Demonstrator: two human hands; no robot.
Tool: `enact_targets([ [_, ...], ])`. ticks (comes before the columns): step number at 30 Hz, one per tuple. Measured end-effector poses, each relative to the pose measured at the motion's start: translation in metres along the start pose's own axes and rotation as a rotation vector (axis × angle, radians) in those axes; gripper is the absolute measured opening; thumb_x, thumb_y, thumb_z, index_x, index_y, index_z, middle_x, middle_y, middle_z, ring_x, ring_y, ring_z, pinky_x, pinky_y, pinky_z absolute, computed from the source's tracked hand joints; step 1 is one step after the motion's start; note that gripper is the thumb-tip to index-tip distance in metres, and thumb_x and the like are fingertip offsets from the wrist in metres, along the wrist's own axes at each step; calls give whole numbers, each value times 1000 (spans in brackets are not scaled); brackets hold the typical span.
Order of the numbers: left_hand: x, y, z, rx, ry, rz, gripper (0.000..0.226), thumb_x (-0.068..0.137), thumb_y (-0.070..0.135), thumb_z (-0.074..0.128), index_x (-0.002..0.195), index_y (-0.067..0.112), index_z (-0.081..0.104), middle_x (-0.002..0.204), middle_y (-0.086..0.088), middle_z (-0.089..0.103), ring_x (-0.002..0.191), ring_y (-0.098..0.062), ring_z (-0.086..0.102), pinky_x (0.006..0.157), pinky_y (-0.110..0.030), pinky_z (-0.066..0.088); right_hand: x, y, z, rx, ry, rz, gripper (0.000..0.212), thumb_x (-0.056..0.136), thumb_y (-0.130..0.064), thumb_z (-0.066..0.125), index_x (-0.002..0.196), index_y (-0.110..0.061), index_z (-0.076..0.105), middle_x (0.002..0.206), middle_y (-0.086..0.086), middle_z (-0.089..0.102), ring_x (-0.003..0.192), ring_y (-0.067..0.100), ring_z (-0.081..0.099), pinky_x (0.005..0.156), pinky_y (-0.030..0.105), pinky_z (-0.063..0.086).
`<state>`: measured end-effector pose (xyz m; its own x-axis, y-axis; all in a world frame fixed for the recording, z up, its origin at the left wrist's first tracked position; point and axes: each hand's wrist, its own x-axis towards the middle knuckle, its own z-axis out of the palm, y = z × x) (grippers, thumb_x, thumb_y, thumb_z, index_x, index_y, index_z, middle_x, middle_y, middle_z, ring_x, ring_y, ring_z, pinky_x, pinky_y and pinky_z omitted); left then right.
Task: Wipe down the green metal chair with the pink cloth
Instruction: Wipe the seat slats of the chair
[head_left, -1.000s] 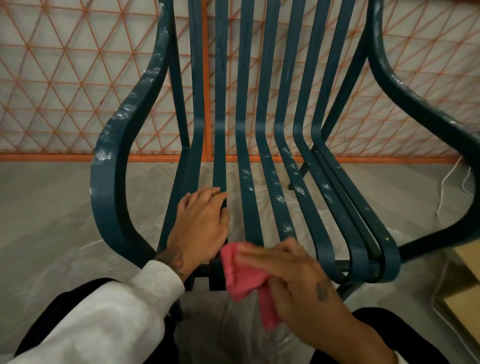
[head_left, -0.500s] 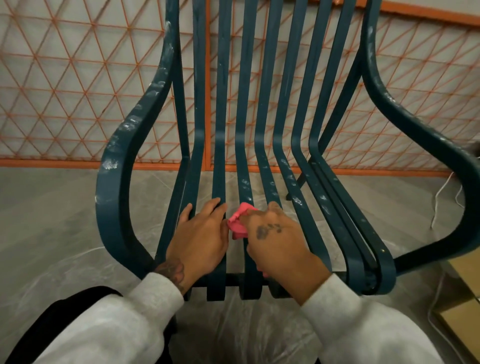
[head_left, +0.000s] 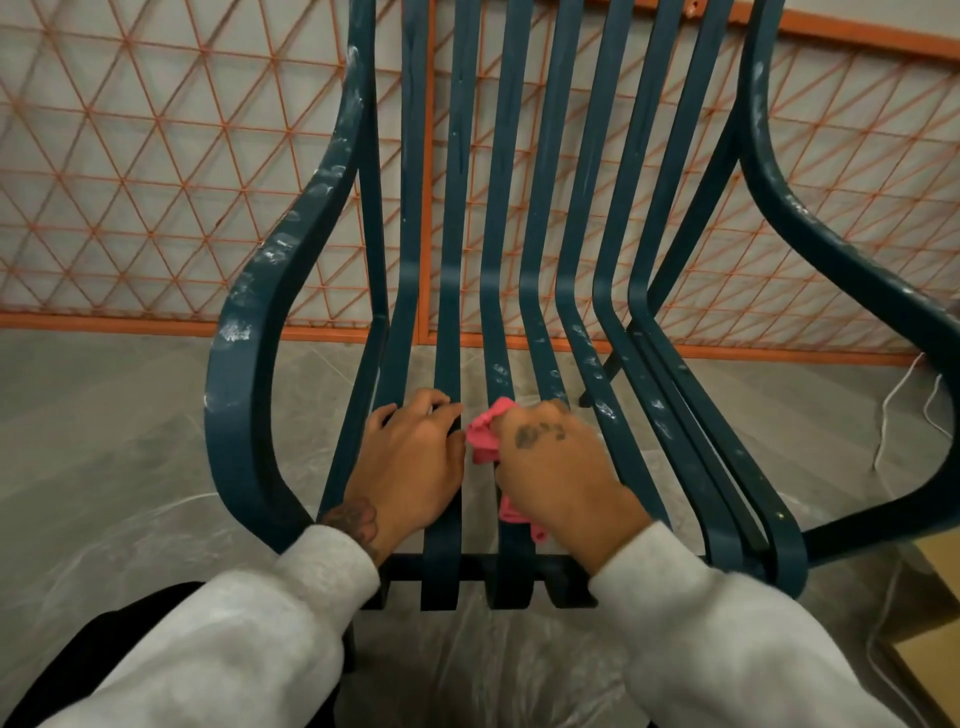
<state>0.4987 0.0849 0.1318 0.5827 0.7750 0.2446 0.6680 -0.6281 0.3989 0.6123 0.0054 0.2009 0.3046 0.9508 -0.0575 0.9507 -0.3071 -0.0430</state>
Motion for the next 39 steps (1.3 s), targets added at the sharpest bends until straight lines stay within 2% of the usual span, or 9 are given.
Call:
enact_targets([
  [6,0,-1,3,-2,21,0,33,99,26,52,129,21,63,129,3,55,112,-16,59,113,-43,27,41,17,12,79,-13,10,34,94,-15,52,127,-17,56,118,9,58,109,27,53,89,36,50],
  [9,-2,0,2,-17,8,-6,36,101,29,48,134,22,60,134,5,52,118,-14,55,117,-42,23,51,35,-4,348,-57,90,37,92,-7,51,120,-27,64,105,5,63,78,16,61,58,25,50],
  [11,-2,1,2,-26,19,-13,37,102,30,47,135,22,59,135,5,52,118,-14,55,117,-40,23,59,45,-19,536,27,152,37,93,-5,53,115,-31,69,97,3,67,64,13,62,48,20,44],
  [14,0,2,2,-16,38,-31,35,101,30,48,133,23,61,133,5,53,116,-14,56,115,-38,23,87,49,-28,551,139,175,32,94,-11,56,116,-29,69,104,4,66,71,14,64,60,23,50],
  [16,0,2,2,-16,38,-40,34,101,30,48,131,23,63,130,6,54,113,-13,57,114,-37,23,105,41,-21,468,107,170,26,95,-19,59,119,-24,67,106,4,64,74,12,61,63,21,47],
  [18,0,2,2,-18,35,-36,33,100,29,49,130,22,63,129,6,55,112,-13,58,113,-37,24,114,28,-4,334,7,151,35,94,-16,58,128,-18,58,118,6,59,90,17,58,78,23,49],
  [21,0,2,1,-21,27,-37,34,101,30,47,130,23,63,131,7,54,114,-12,56,114,-37,25,106,11,8,142,-41,156,39,92,-14,57,130,-8,50,129,14,53,117,31,50,97,40,48],
  [28,0,2,1,-20,17,-35,32,100,31,46,127,27,63,129,9,53,112,-11,56,115,-35,21,28,2,0,-146,-128,-79,43,95,-33,57,129,-9,48,125,12,54,114,29,51,98,35,43],
  [39,-2,3,1,-4,-11,-47,37,103,33,40,134,25,58,136,9,50,117,-10,55,117,-35,18,96,15,-5,13,-106,26,43,94,-12,51,136,-7,44,131,17,47,121,33,47,101,38,42],
])
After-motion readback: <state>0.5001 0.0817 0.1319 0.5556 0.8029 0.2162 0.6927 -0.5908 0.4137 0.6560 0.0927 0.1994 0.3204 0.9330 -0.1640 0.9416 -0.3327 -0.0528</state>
